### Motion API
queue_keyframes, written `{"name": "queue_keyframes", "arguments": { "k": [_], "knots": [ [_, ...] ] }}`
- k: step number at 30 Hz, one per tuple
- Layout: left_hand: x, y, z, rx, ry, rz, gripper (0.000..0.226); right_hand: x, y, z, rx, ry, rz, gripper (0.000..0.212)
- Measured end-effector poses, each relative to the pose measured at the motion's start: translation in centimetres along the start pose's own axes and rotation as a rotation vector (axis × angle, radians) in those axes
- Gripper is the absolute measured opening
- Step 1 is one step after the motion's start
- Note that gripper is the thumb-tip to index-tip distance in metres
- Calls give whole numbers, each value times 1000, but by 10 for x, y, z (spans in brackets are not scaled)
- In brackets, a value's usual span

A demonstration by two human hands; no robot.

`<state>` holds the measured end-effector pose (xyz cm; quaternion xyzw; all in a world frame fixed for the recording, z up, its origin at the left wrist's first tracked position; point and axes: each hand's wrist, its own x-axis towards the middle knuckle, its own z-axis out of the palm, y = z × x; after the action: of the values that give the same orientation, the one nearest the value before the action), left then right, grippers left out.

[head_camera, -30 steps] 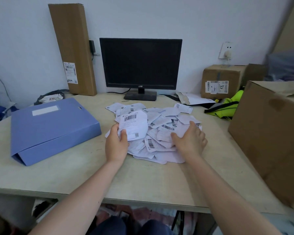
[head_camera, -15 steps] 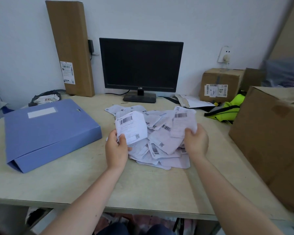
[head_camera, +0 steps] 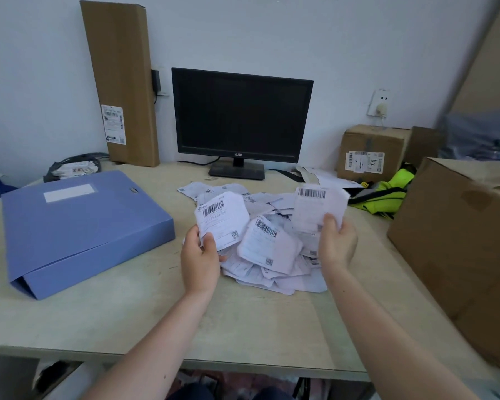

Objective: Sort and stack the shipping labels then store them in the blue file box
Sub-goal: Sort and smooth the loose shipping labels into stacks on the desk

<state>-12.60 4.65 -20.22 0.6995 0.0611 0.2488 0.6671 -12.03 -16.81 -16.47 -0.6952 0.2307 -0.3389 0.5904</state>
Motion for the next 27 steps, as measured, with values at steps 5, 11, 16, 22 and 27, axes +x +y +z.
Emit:
{"name": "queue_keyframes", "arguments": {
  "k": [5, 11, 16, 22, 27],
  "knots": [
    [-1, 2, 0, -17, -5, -10, 26, -29, -23, 13, 126, -285, -35, 15],
    [-2, 5, 1, -46, -58, 10, 13, -67, -7, 48, -171, -652, -90, 21],
    [2, -4, 2, 75, -81, 47, 24, -66, -4, 48, -163, -537, -114, 11],
    [1, -5, 3, 93, -38, 52, 22, -25, 4, 17, -674, -333, -141, 80],
    [1, -5, 1, 82, 4, 40, 19, -15, 14, 10, -1042, -487, -75, 103]
  ]
}}
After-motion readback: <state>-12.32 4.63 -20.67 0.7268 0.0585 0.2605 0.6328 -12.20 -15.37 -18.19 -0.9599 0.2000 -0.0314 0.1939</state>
